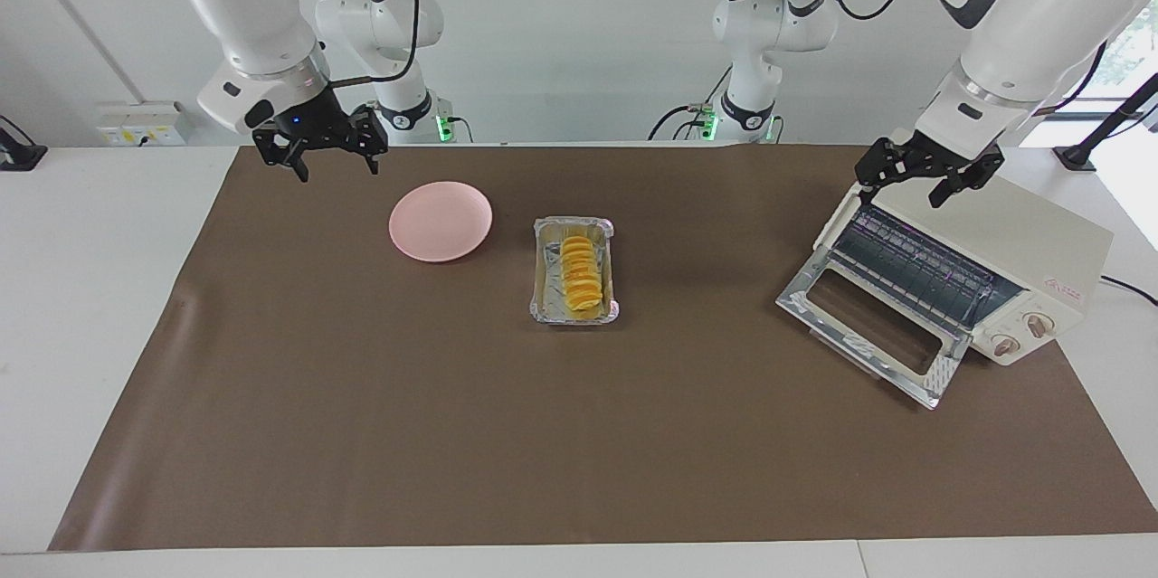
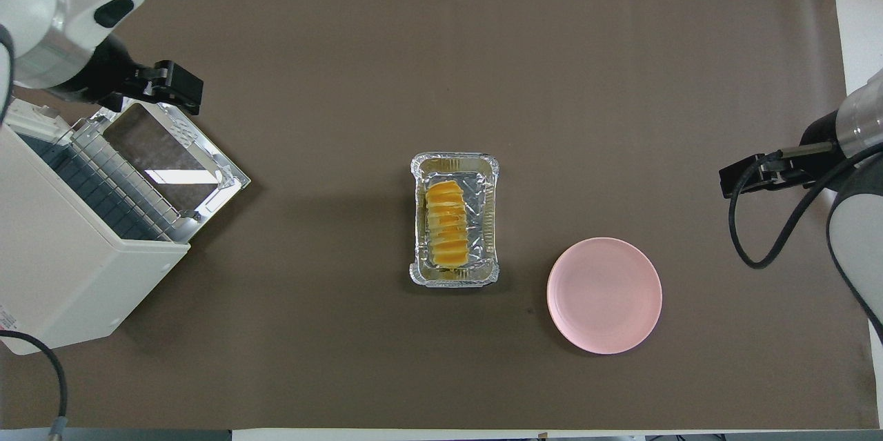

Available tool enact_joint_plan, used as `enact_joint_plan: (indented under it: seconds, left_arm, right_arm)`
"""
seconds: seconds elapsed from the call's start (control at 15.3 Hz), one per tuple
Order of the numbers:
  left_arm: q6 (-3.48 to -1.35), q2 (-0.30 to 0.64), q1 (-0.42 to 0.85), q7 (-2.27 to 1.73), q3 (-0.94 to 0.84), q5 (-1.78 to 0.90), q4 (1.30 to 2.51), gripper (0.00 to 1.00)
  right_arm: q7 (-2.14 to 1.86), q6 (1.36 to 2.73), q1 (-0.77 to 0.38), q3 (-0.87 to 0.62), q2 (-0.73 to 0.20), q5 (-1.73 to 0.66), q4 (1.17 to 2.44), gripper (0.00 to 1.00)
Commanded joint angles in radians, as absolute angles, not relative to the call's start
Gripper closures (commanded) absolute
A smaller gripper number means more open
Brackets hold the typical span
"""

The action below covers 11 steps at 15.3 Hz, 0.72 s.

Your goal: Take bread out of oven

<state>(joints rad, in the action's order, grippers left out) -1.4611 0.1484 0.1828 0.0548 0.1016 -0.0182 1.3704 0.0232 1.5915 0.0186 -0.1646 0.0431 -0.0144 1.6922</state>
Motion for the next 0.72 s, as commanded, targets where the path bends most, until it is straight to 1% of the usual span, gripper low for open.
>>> enact_joint_plan:
  seconds: [0.0, 0.13, 0.33, 0.52, 0.65]
  left_arm:
    - [-1.494, 0.077, 0.157, 0.058, 0.089, -0.029, 1.486, 0.00]
    - [-1.506, 0.032, 0.127, 0.063, 0.087, -0.029, 1.525, 0.00]
    - [-1.454, 0.014, 0.126, 0.061, 0.078, -0.032, 1.531, 0.00]
    - [-1.411, 0.006, 0.117, 0.060, 0.063, -0.031, 1.540, 0.00]
    - [-1.411, -0.020, 0.115, 0.061, 0.045, -0.031, 1.587, 0.00]
  right_arm:
    - [0.107, 1.675, -0.064, -0.170, 0.039, -0.028, 1.740, 0.00]
    - [0.147, 1.715, -0.116, -0.170, -0.007, -0.028, 1.740, 0.00]
    - [0.205, 1.798, -0.184, -0.169, -0.072, -0.026, 1.750, 0.00]
    - [0.265, 1.926, -0.222, -0.169, -0.100, -0.026, 1.828, 0.00]
    - [0.331, 2.012, -0.262, -0.169, -0.107, -0.026, 1.890, 0.00]
